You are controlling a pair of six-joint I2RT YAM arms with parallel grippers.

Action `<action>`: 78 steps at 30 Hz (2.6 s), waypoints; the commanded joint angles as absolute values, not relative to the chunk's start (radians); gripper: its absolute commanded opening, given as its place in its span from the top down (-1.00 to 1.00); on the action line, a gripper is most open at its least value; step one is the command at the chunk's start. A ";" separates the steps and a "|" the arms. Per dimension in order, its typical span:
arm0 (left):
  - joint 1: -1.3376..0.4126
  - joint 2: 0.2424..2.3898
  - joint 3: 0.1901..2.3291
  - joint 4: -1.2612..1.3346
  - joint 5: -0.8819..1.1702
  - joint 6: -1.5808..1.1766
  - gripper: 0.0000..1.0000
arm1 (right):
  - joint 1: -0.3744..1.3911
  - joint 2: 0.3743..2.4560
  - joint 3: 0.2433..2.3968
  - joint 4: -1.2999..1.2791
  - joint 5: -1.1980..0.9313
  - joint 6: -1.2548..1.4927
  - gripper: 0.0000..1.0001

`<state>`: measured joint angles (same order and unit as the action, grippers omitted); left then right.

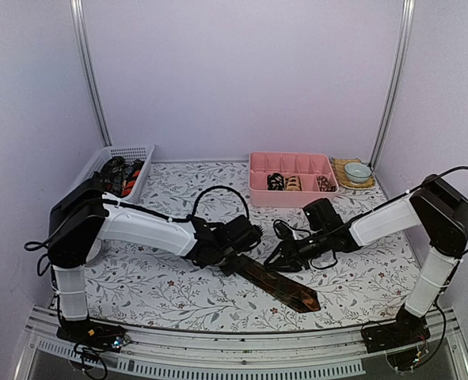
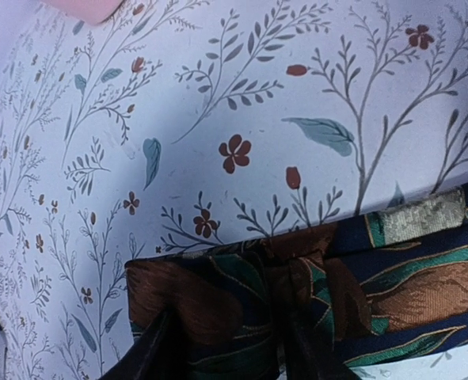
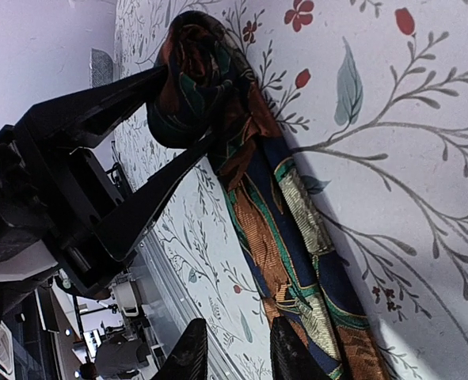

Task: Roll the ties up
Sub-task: Roll the tie at the center of the board.

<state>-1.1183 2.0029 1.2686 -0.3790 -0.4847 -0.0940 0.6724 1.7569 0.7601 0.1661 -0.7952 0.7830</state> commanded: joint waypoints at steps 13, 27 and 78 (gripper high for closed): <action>-1.037 1.888 1.130 -0.350 -0.103 -0.141 0.04 | 0.698 1.907 0.806 0.125 -0.703 0.720 0.46; -1.020 1.835 1.070 -0.306 -0.047 -0.163 0.08 | 0.699 1.910 0.864 0.136 -0.706 0.728 0.32; -0.890 1.617 0.953 -0.198 0.040 -0.277 -0.22 | 0.816 2.193 1.065 0.264 -0.763 0.932 0.41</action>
<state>-0.9524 1.7283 0.9962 -0.2073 0.0204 -0.2127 0.7937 2.1063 1.0756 0.3035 -0.7975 0.9504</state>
